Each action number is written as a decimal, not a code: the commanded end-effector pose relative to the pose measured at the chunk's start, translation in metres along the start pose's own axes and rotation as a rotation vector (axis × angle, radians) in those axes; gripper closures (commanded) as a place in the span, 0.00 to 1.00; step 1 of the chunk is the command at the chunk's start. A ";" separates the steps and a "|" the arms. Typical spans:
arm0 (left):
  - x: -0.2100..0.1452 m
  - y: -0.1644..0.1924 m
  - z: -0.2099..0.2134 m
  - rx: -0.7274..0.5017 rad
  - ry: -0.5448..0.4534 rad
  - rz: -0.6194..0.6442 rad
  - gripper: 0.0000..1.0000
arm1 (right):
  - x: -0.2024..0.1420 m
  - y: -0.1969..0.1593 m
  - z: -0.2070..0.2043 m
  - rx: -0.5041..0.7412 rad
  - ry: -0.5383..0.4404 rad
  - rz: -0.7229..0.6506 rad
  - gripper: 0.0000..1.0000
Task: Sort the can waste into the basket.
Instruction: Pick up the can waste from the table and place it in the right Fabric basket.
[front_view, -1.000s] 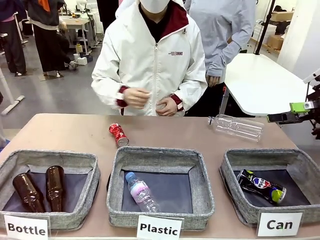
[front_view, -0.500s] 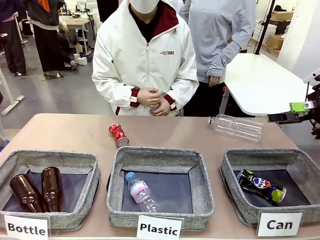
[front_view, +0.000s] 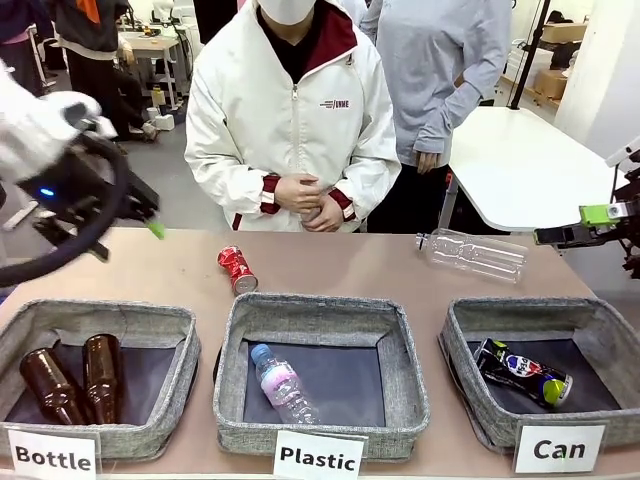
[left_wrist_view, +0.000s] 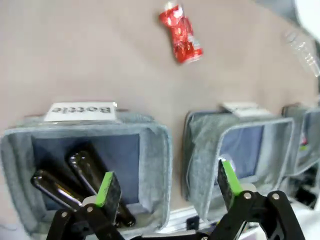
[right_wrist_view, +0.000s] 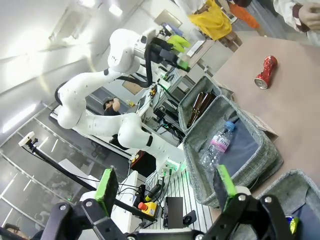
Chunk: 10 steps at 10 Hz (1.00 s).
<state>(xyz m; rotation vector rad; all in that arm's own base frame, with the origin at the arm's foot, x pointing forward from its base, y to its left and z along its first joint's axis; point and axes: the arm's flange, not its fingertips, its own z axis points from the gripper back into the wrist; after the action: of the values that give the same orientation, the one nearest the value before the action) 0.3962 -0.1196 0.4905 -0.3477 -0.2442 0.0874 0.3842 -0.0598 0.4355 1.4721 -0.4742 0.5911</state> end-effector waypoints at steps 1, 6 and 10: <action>0.015 -0.039 -0.023 0.119 -0.011 -0.087 0.00 | -0.002 0.001 0.002 0.005 0.005 0.021 0.00; -0.002 -0.069 -0.044 0.102 0.004 -0.189 0.00 | -0.002 0.001 0.002 0.005 0.005 0.021 0.00; 0.020 -0.084 -0.070 0.089 -0.078 -0.038 0.00 | -0.002 0.001 0.002 0.005 0.005 0.021 0.00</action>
<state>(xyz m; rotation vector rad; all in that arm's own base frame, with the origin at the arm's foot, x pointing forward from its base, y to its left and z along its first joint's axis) 0.4222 -0.2040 0.4679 -0.2618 -0.2913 -0.0113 0.3841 -0.0602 0.4355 1.4718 -0.4750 0.5902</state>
